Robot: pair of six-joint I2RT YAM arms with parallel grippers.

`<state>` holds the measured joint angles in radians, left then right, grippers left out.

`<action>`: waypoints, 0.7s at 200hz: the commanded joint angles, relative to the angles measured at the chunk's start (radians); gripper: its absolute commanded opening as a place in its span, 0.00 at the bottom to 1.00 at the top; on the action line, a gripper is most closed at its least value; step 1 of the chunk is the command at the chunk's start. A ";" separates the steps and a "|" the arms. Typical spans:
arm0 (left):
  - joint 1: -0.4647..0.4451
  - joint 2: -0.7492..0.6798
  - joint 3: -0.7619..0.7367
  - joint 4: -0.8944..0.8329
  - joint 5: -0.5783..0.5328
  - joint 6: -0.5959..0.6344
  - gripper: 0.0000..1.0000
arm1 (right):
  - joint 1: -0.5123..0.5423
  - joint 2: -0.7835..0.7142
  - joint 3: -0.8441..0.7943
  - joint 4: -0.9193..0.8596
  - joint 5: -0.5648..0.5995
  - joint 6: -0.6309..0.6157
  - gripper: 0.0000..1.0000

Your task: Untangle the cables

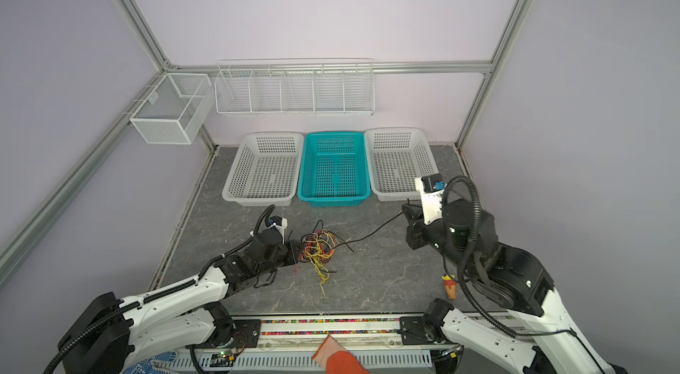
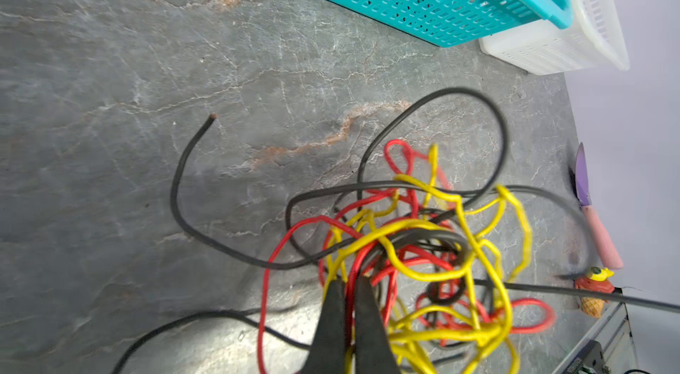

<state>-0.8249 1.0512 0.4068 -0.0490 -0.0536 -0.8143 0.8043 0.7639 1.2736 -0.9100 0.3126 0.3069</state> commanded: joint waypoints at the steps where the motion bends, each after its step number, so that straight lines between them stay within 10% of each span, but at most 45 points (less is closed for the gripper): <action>1: 0.004 -0.037 0.034 -0.004 0.011 0.002 0.00 | -0.006 0.034 -0.126 0.116 -0.199 0.051 0.14; 54: 0.003 -0.091 0.046 0.036 0.061 -0.007 0.00 | 0.002 0.159 -0.276 0.306 -0.451 0.102 0.47; 140: 0.003 -0.161 0.076 0.050 0.090 0.002 0.00 | 0.061 0.514 -0.237 0.450 -0.520 0.121 0.51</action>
<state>-0.8249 0.9352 0.4370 -0.0425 0.0280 -0.8139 0.8528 1.2255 1.0153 -0.5289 -0.1585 0.4122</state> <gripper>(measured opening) 0.048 0.507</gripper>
